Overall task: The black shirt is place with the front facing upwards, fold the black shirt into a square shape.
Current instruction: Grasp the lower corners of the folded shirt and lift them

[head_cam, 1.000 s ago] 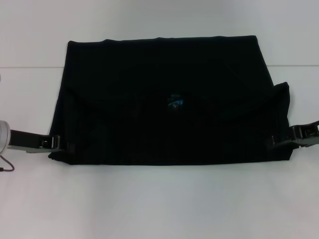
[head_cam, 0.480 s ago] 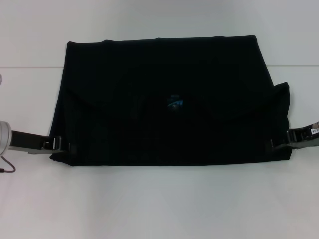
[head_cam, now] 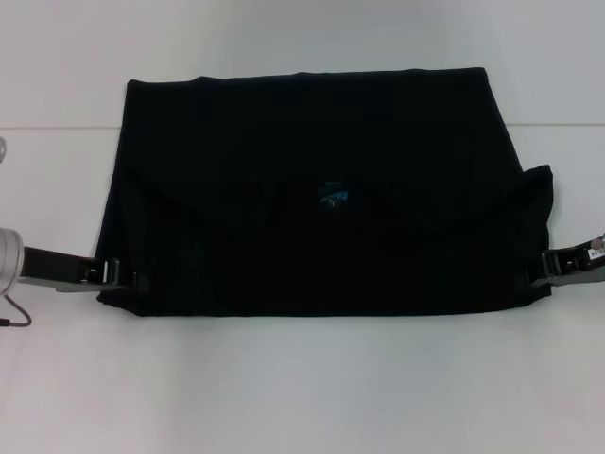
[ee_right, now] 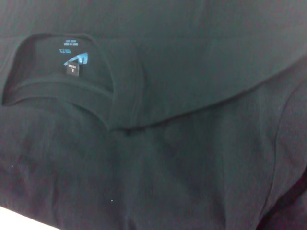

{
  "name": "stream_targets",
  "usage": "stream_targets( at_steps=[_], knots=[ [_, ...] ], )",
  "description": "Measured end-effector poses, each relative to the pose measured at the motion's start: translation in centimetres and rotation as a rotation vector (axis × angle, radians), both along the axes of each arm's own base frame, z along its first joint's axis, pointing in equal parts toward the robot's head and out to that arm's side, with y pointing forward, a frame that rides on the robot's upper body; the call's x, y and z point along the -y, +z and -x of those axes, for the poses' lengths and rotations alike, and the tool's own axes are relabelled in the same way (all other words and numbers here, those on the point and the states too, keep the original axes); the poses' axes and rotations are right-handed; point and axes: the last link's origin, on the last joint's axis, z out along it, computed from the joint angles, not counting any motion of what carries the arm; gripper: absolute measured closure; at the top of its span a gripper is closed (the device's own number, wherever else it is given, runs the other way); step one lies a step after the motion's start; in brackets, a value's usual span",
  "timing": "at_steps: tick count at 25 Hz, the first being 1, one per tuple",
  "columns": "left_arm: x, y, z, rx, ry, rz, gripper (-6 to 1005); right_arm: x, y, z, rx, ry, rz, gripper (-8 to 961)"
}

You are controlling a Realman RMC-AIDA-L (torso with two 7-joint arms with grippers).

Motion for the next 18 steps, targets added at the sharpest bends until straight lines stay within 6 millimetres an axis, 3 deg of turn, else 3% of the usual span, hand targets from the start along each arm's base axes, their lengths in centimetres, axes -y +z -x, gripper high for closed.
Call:
stream_targets(
  at_steps=[6, 9, 18],
  knots=[
    [1.0, 0.2, -0.9, 0.049, -0.016, 0.093, 966, 1.0, 0.5, 0.3, -0.033, 0.03, 0.082, 887],
    [2.2, 0.5, -1.4, 0.086, -0.024, 0.19, 966, 2.1, 1.0, 0.2, -0.046, 0.049, 0.154, 887],
    [8.9, 0.6, -2.8, 0.255, -0.032, 0.594, 966, 9.3, 1.1, -0.9, -0.148, 0.177, 0.552, 887]
  ],
)
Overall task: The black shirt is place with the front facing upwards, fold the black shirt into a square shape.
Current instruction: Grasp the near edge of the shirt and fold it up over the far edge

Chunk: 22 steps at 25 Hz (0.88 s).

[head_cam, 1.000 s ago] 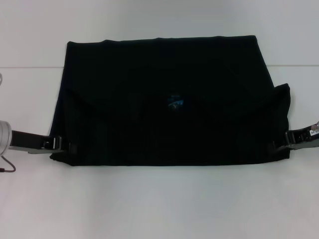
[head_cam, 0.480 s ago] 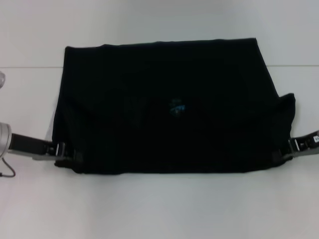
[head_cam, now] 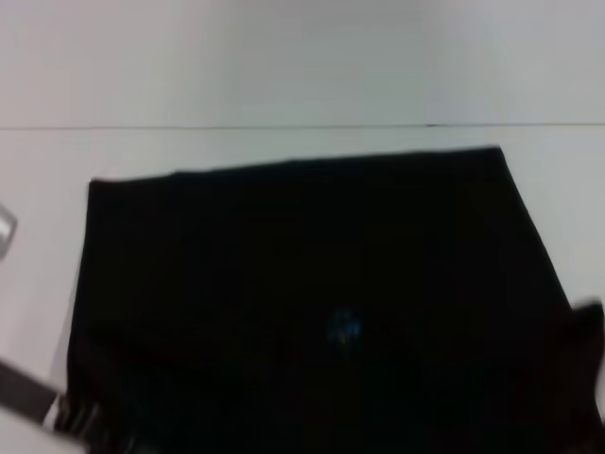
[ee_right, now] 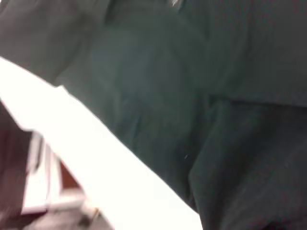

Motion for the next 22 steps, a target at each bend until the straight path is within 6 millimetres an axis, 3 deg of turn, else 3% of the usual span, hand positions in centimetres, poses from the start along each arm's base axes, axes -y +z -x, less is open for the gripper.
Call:
stream_targets(
  at_steps=[4, 10, 16, 20, 22],
  knots=[
    [1.4, -0.7, 0.5, -0.016, 0.017, 0.085, 966, 1.8, -0.8, -0.3, 0.009, 0.022, 0.115, 887],
    [0.7, -0.7, 0.1, -0.004, 0.002, 0.058, 966, 1.3, -1.1, -0.1, -0.015, 0.028, 0.069, 888],
    [-3.6, 1.5, -0.7, 0.057, 0.042, -0.22, 965, -1.3, 1.6, 0.0, -0.152, -0.026, -0.2, 888],
    [-6.7, 3.2, 0.2, 0.082, 0.163, -0.482, 965, -4.4, 4.3, -0.1, -0.297, -0.15, -0.513, 888],
    [-8.0, 3.7, 0.7, 0.09, 0.226, -0.594, 965, -5.0, 4.7, -0.2, -0.332, -0.182, -0.581, 888]
  ],
)
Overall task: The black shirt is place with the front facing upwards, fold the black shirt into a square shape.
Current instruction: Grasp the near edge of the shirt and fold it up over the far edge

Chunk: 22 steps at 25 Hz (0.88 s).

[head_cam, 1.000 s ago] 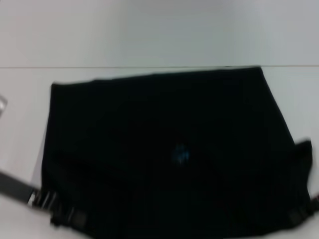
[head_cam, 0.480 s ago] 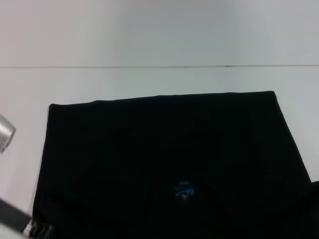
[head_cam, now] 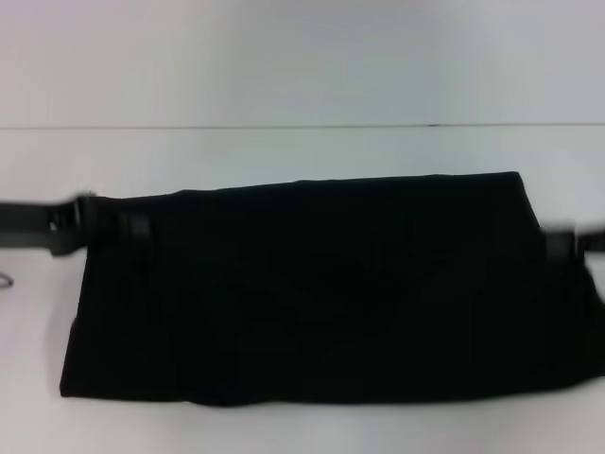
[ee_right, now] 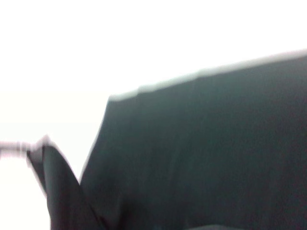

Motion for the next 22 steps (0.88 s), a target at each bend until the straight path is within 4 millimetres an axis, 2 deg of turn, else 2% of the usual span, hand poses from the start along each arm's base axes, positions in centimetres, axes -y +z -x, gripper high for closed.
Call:
stream_targets(
  at_steps=[3, 7, 10, 13, 22],
  knots=[
    [-1.3, 0.1, 0.9, 0.035, 0.088, -0.139, 965, -1.7, -0.1, -0.6, -0.098, -0.107, -0.181, 888],
    [-2.1, -1.0, 1.5, 0.077, 0.135, -0.263, 965, -3.3, -1.9, -1.0, -0.141, -0.198, -0.312, 887],
    [-2.4, -2.4, 1.8, 0.06, 0.156, -0.31, 965, -4.1, -3.3, -0.7, -0.135, -0.215, -0.364, 887],
    [-2.8, -2.9, 2.1, 0.031, 0.175, -0.348, 965, -4.8, -3.8, -0.8, -0.117, -0.231, -0.415, 887],
    [-3.5, -3.0, 2.1, 0.024, 0.182, -0.411, 965, -6.0, -4.5, 0.0, -0.103, -0.23, -0.474, 889]
  ],
)
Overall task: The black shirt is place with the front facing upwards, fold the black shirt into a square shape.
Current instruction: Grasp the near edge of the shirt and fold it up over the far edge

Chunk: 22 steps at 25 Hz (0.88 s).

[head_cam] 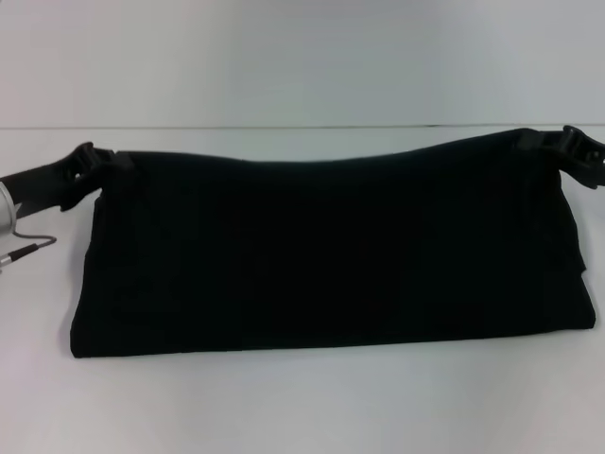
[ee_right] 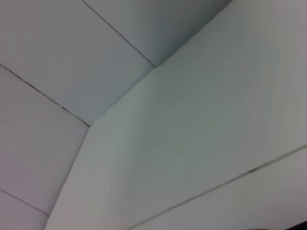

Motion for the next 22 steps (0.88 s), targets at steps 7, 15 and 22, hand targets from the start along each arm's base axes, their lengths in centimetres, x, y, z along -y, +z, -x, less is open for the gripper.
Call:
stream_targets(
  at_steps=[7, 15, 22],
  knots=[
    [-1.3, -1.4, -0.5, -0.04, 0.023, -0.086, 953, -1.1, -1.6, 0.2, 0.052, -0.065, -0.048, 888],
    [-2.1, -3.4, -1.3, -0.105, 0.039, -0.116, 899, -2.2, -4.0, 0.9, 0.186, -0.083, -0.064, 882],
    [-2.4, -4.6, -1.3, -0.123, 0.094, -0.209, 852, -2.7, -5.0, 1.4, 0.267, -0.064, -0.097, 874]
  ],
)
